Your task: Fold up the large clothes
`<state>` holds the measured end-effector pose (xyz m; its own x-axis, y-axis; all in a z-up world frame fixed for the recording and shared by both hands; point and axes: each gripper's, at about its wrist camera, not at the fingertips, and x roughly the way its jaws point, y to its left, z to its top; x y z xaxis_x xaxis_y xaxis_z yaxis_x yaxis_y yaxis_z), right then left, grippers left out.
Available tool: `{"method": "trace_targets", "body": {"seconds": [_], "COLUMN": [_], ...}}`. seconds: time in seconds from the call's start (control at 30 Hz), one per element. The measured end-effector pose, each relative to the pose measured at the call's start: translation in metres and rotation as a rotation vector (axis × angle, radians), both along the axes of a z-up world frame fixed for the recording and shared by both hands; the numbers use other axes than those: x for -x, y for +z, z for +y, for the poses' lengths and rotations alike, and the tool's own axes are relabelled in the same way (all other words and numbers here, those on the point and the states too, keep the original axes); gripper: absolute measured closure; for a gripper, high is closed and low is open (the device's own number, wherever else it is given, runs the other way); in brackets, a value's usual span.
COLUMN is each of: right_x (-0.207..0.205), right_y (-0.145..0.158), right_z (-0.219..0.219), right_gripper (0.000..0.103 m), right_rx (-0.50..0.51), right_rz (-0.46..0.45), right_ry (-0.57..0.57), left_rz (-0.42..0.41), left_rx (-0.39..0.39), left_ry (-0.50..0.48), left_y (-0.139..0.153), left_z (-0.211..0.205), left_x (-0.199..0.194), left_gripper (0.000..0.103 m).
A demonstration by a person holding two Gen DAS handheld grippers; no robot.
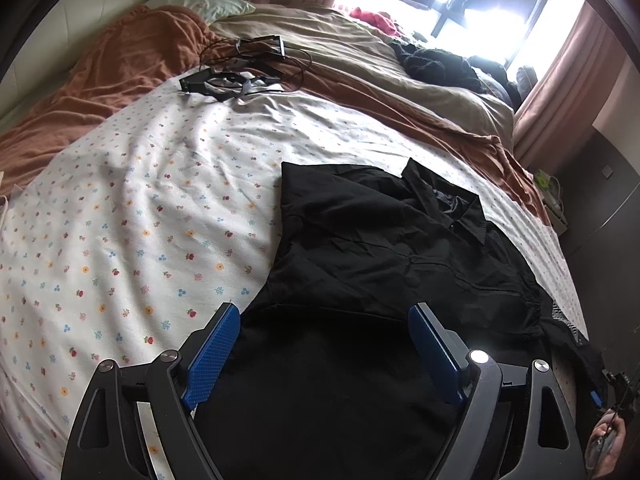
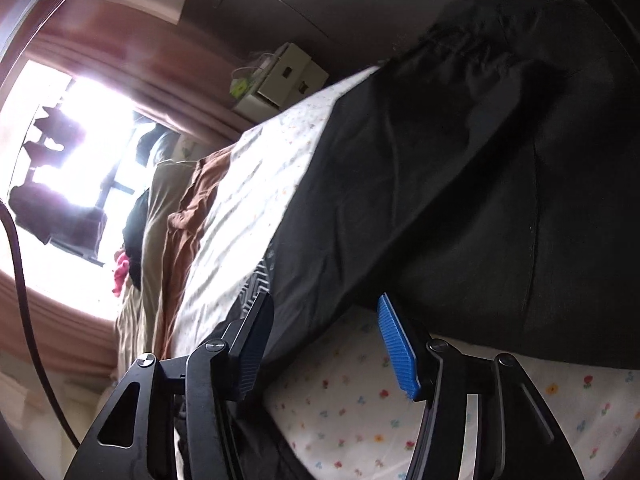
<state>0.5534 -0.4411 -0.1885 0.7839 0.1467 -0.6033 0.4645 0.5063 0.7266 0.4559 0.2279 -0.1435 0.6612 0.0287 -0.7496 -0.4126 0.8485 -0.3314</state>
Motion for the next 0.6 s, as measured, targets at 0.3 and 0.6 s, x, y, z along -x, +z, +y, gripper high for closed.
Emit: {"method": "trace_targets", "body": {"seconds": [0.3, 0.6], "right_x": [-0.010, 0.002], "right_y": [-0.005, 0.067], "right_z": [-0.004, 0.042], "right_gripper": [0.095, 0.099], "right_rx": [0.021, 0.141], "right_rz": [-0.021, -0.243], "right_ry": [0.017, 0.120], "left_rz": [0.017, -0.006], "left_rx": [-0.002, 0.020], "left_ry": [0.007, 0.015], "left_y": [-0.005, 0.000], "left_z": [0.000, -0.001], "left_x": [-0.003, 0.001], "left_gripper": [0.016, 0.016]}}
